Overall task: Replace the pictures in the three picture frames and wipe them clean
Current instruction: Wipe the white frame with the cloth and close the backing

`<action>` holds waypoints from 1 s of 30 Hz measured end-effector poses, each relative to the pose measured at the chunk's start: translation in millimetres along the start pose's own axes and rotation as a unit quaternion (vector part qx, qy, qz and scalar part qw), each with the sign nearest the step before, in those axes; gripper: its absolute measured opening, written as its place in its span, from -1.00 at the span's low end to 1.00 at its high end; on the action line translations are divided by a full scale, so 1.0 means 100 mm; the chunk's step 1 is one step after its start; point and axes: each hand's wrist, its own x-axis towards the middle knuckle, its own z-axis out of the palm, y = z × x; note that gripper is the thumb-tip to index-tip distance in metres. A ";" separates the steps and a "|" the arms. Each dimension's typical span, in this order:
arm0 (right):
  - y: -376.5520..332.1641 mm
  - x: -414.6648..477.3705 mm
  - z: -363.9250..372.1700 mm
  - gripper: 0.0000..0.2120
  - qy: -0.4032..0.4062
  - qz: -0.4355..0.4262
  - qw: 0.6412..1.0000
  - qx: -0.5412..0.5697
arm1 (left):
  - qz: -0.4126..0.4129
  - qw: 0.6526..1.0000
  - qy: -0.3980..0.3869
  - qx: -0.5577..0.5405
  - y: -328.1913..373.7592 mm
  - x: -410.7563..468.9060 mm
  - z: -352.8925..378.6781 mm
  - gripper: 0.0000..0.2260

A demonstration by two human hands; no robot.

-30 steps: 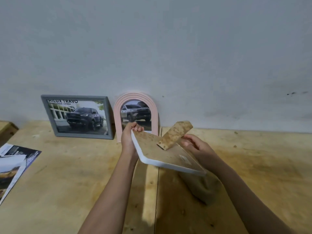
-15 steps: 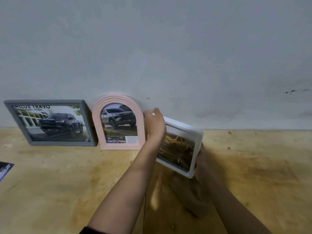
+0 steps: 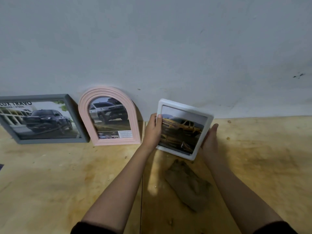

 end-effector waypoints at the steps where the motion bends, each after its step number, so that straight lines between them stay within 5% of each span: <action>1: 0.04 -0.04 -0.05 -0.46 -0.008 -0.028 1.000 0.001 | 0.000 1.000 -0.009 -0.001 -0.07 -0.04 -0.02 -0.76; 6: 0.27 -0.21 -0.22 -0.60 -0.052 -0.170 0.982 -0.067 | -0.030 0.999 -0.029 0.007 -0.35 -0.17 -0.08 -0.71; 11: 0.27 -0.27 -0.28 -0.86 -0.081 -0.198 0.969 -0.123 | -0.043 0.999 -0.013 0.006 -0.41 -0.28 -0.07 -0.69; 16: 0.26 -0.33 -0.33 -0.79 -0.080 -0.170 0.969 -0.163 | -0.060 0.997 -0.007 0.037 -0.51 -0.40 -0.07 -0.63; 20: 0.37 -0.36 -0.44 -0.78 -0.055 -0.142 0.954 -0.258 | -0.092 0.988 0.030 0.123 -0.70 -0.56 -0.01 -0.79; 26: 0.61 -0.62 -0.77 -0.57 0.019 -0.059 0.852 -0.520 | -0.171 0.975 0.023 0.143 -0.86 -1.22 0.23 -0.55; 30: 0.75 -0.86 -0.82 -0.52 -0.005 -0.015 0.845 -0.534 | -0.194 0.970 -0.017 0.145 -0.91 -1.37 0.34 -0.46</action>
